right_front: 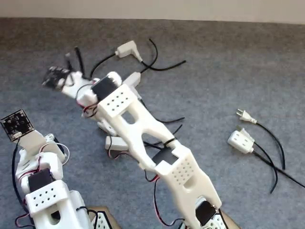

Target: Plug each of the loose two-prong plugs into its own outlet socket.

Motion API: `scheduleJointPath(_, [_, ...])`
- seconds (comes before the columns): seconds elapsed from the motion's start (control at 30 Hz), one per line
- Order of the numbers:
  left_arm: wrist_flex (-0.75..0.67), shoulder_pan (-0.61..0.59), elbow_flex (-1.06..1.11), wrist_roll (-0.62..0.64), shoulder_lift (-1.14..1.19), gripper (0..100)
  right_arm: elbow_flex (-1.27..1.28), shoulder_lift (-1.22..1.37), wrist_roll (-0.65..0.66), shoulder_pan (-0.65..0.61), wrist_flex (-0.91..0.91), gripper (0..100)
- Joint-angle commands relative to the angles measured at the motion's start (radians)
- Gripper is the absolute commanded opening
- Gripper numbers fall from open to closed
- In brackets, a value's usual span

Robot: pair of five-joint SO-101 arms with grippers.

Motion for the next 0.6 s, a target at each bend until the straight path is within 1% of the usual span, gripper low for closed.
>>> scheduleJointPath(0.0, [0.002,0.015,-0.022,0.0,-0.008,1,-0.002,-0.007,-0.009,0.044,-0.067,0.8])
scheduleJointPath(0.2, [0.002,0.015,-0.021,0.0,-0.008,1,-0.004,0.07,-0.008,0.019,-0.087,0.8])
scheduleJointPath(0.43, [0.002,0.015,-0.021,0.0,-0.008,1,-0.004,0.088,-0.009,-0.001,-0.076,0.8])
scheduleJointPath(0.57, [0.002,0.015,-0.021,0.0,-0.008,1,-0.012,0.081,-0.008,-0.024,-0.033,0.8])
